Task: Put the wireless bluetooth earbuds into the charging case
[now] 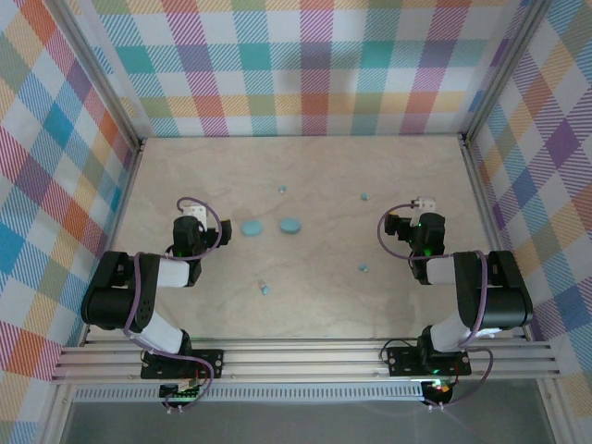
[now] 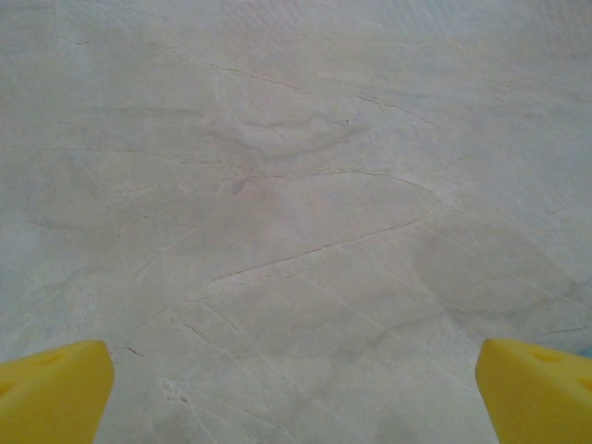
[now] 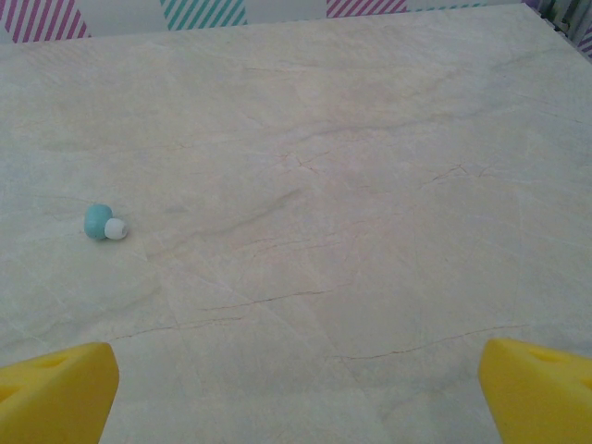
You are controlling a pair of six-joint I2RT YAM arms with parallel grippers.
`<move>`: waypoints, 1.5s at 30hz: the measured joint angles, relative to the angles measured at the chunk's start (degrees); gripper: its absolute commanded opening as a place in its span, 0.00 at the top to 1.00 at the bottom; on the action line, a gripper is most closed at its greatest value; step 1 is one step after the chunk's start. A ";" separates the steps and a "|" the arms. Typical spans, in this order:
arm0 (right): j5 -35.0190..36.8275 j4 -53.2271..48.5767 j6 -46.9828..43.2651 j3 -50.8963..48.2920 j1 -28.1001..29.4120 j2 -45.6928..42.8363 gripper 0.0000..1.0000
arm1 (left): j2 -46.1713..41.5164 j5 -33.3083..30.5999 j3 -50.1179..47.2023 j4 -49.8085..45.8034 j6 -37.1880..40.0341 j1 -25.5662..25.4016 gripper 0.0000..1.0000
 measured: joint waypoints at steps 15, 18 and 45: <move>-5.57 -15.89 -1.55 7.04 0.00 -8.28 0.00 | -4.72 0.87 7.06 -13.70 -0.92 0.00 0.00; -8.94 -22.38 -1.73 11.56 0.00 -12.46 0.00 | -9.14 0.90 8.98 -19.26 -2.58 0.00 0.00; -22.80 -65.31 -26.40 55.87 29.38 22.29 0.15 | -32.35 3.32 4.76 -58.95 -34.93 -21.73 0.03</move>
